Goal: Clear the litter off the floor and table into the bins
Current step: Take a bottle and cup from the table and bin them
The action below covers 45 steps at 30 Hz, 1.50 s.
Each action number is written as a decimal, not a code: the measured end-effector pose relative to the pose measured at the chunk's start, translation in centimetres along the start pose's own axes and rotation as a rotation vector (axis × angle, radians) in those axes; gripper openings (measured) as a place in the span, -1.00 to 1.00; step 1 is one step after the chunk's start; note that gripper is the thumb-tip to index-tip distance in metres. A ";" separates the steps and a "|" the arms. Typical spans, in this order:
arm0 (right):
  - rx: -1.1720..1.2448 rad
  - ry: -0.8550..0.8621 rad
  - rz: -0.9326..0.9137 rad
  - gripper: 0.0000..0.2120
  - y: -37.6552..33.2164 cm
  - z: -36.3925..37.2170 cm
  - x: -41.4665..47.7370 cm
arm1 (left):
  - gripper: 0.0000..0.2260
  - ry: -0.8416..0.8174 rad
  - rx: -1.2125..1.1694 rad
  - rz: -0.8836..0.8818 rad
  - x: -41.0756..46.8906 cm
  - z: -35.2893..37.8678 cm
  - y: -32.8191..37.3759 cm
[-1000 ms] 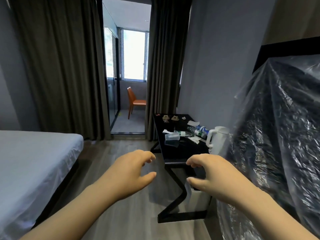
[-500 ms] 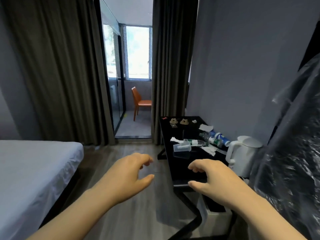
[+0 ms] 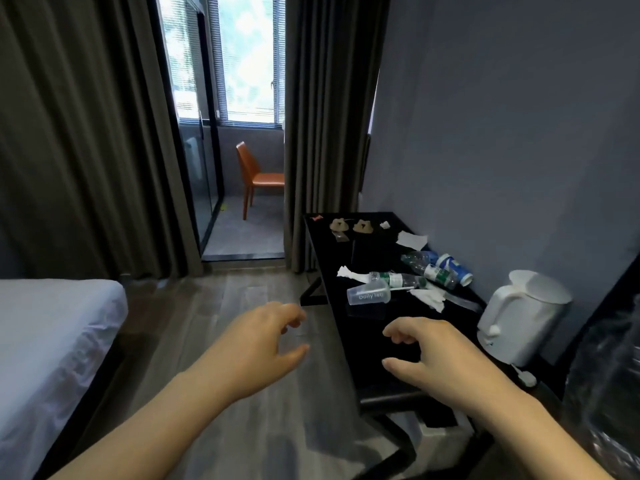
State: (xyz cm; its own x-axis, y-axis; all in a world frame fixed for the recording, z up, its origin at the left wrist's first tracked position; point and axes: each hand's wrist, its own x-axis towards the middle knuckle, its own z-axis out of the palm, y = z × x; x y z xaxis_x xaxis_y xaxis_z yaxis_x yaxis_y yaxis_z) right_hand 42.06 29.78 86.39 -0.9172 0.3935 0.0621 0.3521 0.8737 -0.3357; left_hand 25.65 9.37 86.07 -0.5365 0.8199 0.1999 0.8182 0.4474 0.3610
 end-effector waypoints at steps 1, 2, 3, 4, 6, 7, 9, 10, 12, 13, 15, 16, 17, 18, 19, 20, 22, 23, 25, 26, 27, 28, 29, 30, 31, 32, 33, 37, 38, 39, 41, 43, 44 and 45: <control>0.013 -0.002 0.021 -0.59 -0.3 0.5 1.3 | -0.63 -0.011 -0.001 0.014 1.1 -0.1 -1.3; 0.027 -0.007 0.044 -0.60 -0.5 0.9 2.5 | -0.63 -0.023 -0.005 0.023 2.2 -0.3 -2.5; 0.041 -0.014 0.066 -0.61 -0.8 1.2 3.7 | -0.63 -0.034 -0.010 0.029 3.4 -0.5 -3.7; 0.052 -0.017 0.086 -0.61 -1.0 1.6 4.9 | -0.64 -0.045 -0.014 0.036 4.5 -0.7 -4.8; 0.072 -0.015 0.127 -0.62 -1.1 2.3 7.0 | -0.66 -0.063 -0.022 0.057 6.8 -0.9 -6.7; 0.078 -0.011 0.145 -0.62 -1.1 2.6 8.0 | -0.67 -0.072 -0.032 0.069 8.0 -0.8 -7.6; 0.088 -0.015 0.183 -0.62 -0.8 3.2 9.8 | -0.66 -0.092 -0.051 0.085 10.0 -0.4 -8.9; 0.094 -0.019 0.203 -0.62 -0.6 3.4 10.6 | -0.66 -0.105 -0.056 0.093 11.0 0.0 -9.4; 0.108 -0.021 0.240 -0.63 0.0 3.9 12.3 | -0.65 -0.128 -0.061 0.114 12.9 0.7 -10.4; 0.115 -0.022 0.257 -0.63 0.4 4.2 13.2 | -0.64 -0.138 -0.062 0.121 14.0 1.1 -10.9; 0.130 -0.022 0.289 -0.64 1.4 4.8 15.1 | -0.63 -0.153 -0.069 0.131 16.4 1.8 -12.0; 0.141 -0.023 0.303 -0.64 2.1 5.1 16.1 | -0.64 -0.158 -0.077 0.133 17.7 2.2 -12.4; 0.155 -0.024 0.317 -0.64 2.8 5.4 17.0 | -0.64 -0.161 -0.084 0.135 19.0 2.5 -12.8; 0.171 -0.025 0.331 -0.64 3.5 5.8 18.1 | -0.65 -0.166 -0.087 0.138 20.4 2.9 -13.2; 0.186 -0.025 0.345 -0.64 4.3 6.1 19.1 | -0.66 -0.176 -0.087 0.141 21.8 3.4 -13.5; 0.204 -0.024 0.360 -0.64 5.2 6.4 20.1 | -0.68 -0.191 -0.085 0.139 23.1 3.8 -13.8; 0.252 -0.011 0.390 -0.66 7.0 6.9 22.2 | -0.68 -0.218 -0.078 0.131 26.1 4.6 -14.4; 0.273 -0.008 0.406 -0.66 7.9 7.0 23.3 | -0.67 -0.231 -0.072 0.129 27.6 5.0 -14.7; 0.300 -0.013 0.436 -0.65 9.5 7.1 25.3 | -0.65 -0.258 -0.059 0.123 30.6 5.6 -15.0; 0.310 -0.011 0.448 -0.65 10.3 7.1 26.2 | -0.65 -0.267 -0.056 0.121 31.9 5.9 -15.1; 0.321 -0.006 0.458 -0.64 11.0 7.1 27.1 | -0.65 -0.271 -0.055 0.124 33.3 6.3 -15.2; 0.327 -0.004 0.468 -0.63 11.7 7.2 28.0 | -0.65 -0.273 -0.057 0.128 34.6 6.9 -15.3; 0.331 -0.007 0.480 -0.63 12.4 7.2 28.7 | -0.65 -0.276 -0.063 0.129 35.6 7.5 -15.4; 0.334 -0.012 0.496 -0.63 13.1 7.3 29.4 | -0.65 -0.285 -0.072 0.131 36.5 8.2 -15.5; 0.341 -0.016 0.514 -0.64 13.6 7.3 29.9 | -0.66 -0.299 -0.080 0.139 37.3 8.8 -15.6; 0.349 -0.015 0.531 -0.64 14.1 7.5 30.3 | -0.66 -0.312 -0.083 0.155 38.0 9.4 -15.7; 0.356 -0.013 0.547 -0.64 14.5 7.6 30.7 | -0.67 -0.323 -0.088 0.176 38.8 9.9 -15.9; 0.364 -0.005 0.628 -0.65 16.1 8.7 32.6 | -0.63 -0.375 -0.131 0.231 42.5 12.2 -17.3; 0.368 0.003 0.648 -0.65 16.5 9.0 33.1 | -0.63 -0.394 -0.140 0.242 43.7 12.7 -17.7; 0.373 0.011 0.670 -0.65 16.8 9.4 33.7 | -0.63 -0.417 -0.145 0.255 44.9 13.3 -18.1; 0.384 0.021 0.714 -0.65 17.2 10.1 35.0 | -0.63 -0.458 -0.161 0.271 47.4 14.2 -18.9; 0.398 0.039 0.764 -0.65 17.3 10.9 36.4 | -0.65 -0.487 -0.194 0.273 50.0 14.9 -20.0; 0.404 0.051 0.792 -0.66 17.2 11.3 37.2 | -0.66 -0.503 -0.207 0.281 51.3 15.1 -20.7; 0.412 0.063 0.822 -0.66 17.0 11.7 38.0 | -0.68 -0.516 -0.212 0.297 52.5 15.2 -21.3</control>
State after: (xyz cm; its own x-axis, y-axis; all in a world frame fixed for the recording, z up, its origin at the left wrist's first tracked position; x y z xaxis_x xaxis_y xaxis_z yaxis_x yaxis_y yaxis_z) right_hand 11.04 56.22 72.00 -0.3914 0.8708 -0.2974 0.7832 0.1456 -0.6045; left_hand -16.79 48.35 75.04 -0.0808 0.9887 -0.1265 0.8296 0.1370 0.5412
